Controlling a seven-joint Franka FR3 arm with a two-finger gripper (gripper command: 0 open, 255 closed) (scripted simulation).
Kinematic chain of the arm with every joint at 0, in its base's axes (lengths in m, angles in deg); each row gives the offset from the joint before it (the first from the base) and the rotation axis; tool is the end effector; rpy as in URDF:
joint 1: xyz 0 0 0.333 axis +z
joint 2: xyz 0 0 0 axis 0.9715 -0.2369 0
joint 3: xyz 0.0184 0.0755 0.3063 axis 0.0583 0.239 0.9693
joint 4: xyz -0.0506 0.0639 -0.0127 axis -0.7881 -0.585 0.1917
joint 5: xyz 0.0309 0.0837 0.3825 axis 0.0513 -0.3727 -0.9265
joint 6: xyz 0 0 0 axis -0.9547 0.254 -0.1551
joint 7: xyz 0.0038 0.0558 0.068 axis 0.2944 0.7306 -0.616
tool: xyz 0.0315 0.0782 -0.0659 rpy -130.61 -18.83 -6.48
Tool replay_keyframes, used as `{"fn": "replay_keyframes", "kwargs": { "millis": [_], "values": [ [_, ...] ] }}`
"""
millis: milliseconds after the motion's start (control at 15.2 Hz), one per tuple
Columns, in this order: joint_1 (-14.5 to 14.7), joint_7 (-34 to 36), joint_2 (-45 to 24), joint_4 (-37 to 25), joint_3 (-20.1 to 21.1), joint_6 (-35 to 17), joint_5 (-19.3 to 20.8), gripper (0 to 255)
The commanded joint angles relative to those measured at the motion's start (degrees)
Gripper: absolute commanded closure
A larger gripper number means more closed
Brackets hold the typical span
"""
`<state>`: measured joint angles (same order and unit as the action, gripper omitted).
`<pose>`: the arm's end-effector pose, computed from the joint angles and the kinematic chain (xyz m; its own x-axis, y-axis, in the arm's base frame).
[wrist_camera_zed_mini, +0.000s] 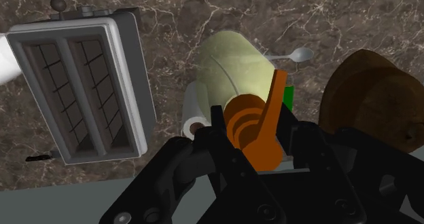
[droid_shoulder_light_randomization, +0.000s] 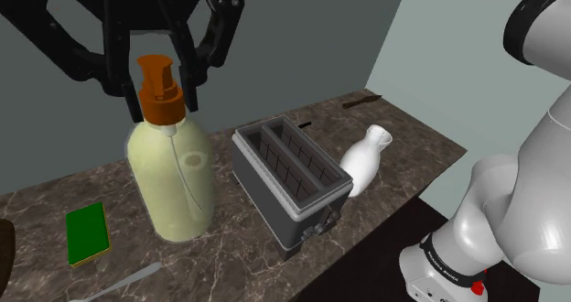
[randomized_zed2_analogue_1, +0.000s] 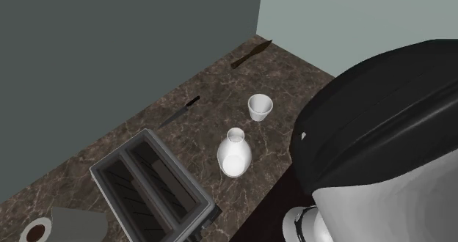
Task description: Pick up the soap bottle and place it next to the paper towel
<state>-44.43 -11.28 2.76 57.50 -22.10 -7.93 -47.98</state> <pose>0.3314 0.4853 0.6853 0.9922 -0.1203 0.0333 -0.1197 -0.9926 -0.0198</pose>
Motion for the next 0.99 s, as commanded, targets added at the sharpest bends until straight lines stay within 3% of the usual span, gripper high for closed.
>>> {"fn": "replay_keyframes", "kwargs": {
  "millis": [0, 924],
  "values": [
    [-0.7, -0.3, 1.5, 3.9, -0.1, -2.6, -0.8, 255],
    [-2.6, -1.3, 6.3, 20.7, -0.8, -15.3, -3.3, 255]
  ]
}}
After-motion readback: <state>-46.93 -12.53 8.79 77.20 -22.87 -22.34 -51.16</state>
